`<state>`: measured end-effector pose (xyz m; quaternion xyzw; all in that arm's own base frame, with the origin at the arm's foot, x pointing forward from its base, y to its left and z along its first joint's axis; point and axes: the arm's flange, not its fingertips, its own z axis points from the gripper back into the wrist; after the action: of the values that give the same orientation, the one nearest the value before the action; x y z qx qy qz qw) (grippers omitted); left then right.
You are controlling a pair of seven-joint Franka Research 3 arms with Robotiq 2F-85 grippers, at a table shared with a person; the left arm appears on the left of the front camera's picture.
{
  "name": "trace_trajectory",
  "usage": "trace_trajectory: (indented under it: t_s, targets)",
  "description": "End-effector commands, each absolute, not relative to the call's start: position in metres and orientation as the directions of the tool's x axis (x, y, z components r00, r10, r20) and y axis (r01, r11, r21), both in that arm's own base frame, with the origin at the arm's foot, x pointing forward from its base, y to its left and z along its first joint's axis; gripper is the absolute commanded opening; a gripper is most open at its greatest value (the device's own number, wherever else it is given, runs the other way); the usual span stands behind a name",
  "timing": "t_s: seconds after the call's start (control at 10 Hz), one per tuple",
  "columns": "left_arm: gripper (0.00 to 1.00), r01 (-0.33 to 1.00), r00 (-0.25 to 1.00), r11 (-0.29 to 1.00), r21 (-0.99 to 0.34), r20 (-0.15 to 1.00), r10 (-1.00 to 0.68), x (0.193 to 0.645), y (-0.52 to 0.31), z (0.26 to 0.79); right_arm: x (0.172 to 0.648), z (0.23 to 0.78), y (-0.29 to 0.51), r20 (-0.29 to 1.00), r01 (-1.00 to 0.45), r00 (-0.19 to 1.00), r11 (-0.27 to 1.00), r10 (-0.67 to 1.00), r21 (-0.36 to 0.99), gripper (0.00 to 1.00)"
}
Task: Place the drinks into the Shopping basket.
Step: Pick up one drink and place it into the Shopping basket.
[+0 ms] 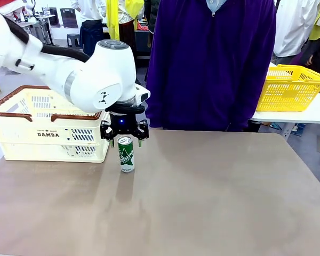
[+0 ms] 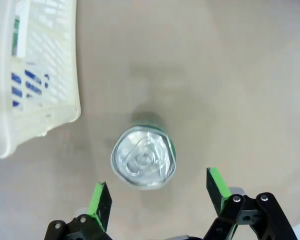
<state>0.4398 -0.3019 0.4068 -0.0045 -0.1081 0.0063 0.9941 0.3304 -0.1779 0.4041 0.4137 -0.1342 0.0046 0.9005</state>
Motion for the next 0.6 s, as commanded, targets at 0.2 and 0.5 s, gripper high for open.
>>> trace_trajectory:
  t_s: [0.2,0.5]
  targets:
    - [1.0,-0.001,0.979,1.0,-0.003,0.204,0.001,0.465,-0.299,0.392,0.329,0.406,-0.178,0.241,-0.118,0.966,0.659,-0.098,0.743,1.0]
    - [1.0,0.008,0.991,0.999,-0.053,0.134,0.0,0.471,-0.284,0.386,0.329,0.406,-0.178,0.241,-0.118,0.966,0.659,-0.098,0.743,1.0]
